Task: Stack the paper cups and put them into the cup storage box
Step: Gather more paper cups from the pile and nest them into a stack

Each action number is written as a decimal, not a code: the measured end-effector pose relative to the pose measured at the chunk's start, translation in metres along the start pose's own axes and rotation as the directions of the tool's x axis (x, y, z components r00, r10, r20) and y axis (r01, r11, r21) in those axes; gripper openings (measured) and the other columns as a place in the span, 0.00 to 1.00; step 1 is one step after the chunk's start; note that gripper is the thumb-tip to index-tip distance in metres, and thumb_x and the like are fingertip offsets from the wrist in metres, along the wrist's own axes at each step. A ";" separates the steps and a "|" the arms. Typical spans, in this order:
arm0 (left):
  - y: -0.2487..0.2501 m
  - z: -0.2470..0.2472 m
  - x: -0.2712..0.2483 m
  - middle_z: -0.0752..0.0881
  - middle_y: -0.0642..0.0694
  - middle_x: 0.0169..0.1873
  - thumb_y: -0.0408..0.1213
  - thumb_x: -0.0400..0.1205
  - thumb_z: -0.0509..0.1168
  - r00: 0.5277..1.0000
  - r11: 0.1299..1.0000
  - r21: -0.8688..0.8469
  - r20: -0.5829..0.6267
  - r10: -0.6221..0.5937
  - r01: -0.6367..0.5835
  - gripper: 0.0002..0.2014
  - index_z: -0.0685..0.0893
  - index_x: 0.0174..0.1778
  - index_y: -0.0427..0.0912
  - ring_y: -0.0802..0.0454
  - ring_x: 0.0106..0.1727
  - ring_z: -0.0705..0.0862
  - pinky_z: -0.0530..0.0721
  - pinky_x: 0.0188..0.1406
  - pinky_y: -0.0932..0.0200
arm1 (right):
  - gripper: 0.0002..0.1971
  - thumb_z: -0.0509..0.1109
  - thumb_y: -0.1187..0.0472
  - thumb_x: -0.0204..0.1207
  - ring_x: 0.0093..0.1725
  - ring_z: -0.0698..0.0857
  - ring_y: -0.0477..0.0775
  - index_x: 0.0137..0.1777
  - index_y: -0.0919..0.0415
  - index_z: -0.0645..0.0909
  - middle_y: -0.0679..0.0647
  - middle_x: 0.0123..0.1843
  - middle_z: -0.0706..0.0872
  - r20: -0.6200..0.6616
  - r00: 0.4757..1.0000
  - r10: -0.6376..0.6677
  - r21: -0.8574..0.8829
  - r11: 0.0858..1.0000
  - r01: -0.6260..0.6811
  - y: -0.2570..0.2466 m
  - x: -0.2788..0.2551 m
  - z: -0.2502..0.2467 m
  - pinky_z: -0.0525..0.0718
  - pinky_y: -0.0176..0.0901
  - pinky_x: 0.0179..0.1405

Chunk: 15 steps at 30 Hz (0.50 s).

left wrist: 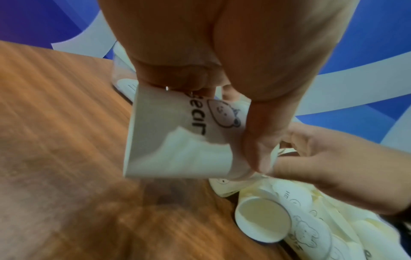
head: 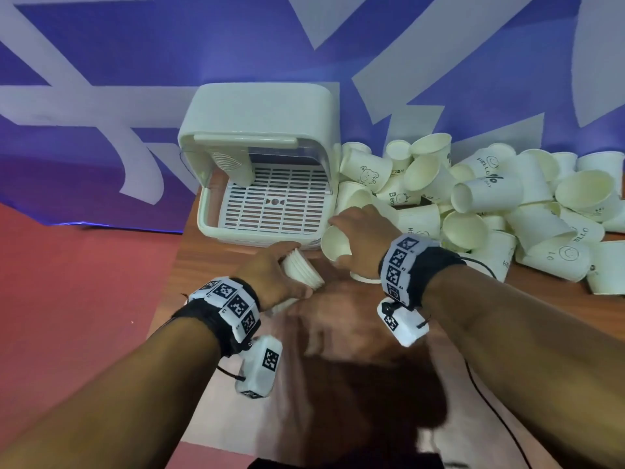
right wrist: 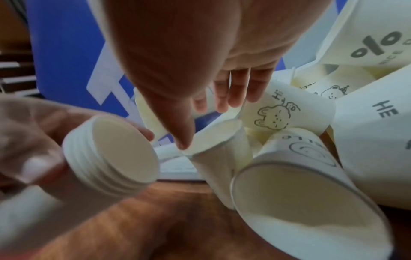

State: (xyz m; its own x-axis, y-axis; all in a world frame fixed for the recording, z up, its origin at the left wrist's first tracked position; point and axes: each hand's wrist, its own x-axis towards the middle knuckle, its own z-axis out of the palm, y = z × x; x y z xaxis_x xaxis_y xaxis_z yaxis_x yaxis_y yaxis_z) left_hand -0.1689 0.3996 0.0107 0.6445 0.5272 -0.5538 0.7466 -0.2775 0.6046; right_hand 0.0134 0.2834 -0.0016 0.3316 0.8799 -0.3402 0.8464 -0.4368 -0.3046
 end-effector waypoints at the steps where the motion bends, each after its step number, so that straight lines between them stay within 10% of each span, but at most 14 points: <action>1: -0.004 -0.003 0.002 0.85 0.53 0.60 0.40 0.62 0.85 1.000 1.000 0.018 0.000 -0.001 0.001 0.46 0.74 0.77 0.52 0.52 0.61 0.82 0.79 0.60 0.60 | 0.41 0.75 0.44 0.72 0.75 0.68 0.60 0.82 0.50 0.61 0.52 0.80 0.70 0.021 1.000 0.000 -0.049 0.999 0.001 -0.003 0.004 0.004 0.73 0.56 0.71; 6: -0.013 -0.012 0.008 0.83 0.54 0.60 0.40 0.63 0.84 1.000 1.000 -0.003 0.004 0.005 -0.005 0.47 0.72 0.79 0.53 0.53 0.60 0.81 0.77 0.61 0.61 | 0.41 0.75 0.42 0.71 0.67 0.74 0.59 0.81 0.49 0.60 0.52 0.69 0.80 -0.023 0.998 0.051 -0.083 0.995 -0.053 -0.010 0.008 0.016 0.76 0.53 0.60; 15: 0.015 -0.013 0.010 0.85 0.56 0.52 0.35 0.64 0.83 0.994 0.994 -0.040 0.045 0.104 -0.102 0.44 0.73 0.76 0.56 0.56 0.43 0.83 0.81 0.40 0.61 | 0.41 0.78 0.44 0.70 0.73 0.75 0.51 0.82 0.41 0.63 0.48 0.76 0.75 -0.085 0.974 0.209 0.568 0.813 -0.125 0.006 -0.034 -0.023 0.74 0.50 0.74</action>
State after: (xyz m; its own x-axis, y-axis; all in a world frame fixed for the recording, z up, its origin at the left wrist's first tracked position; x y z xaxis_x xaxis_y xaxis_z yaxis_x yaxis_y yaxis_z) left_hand -0.1539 0.4115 0.0218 0.7252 0.4587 -0.5135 0.6699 -0.2977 0.6802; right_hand 0.0170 0.2554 0.0289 0.5349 0.7821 -0.3196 0.4102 -0.5711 -0.7111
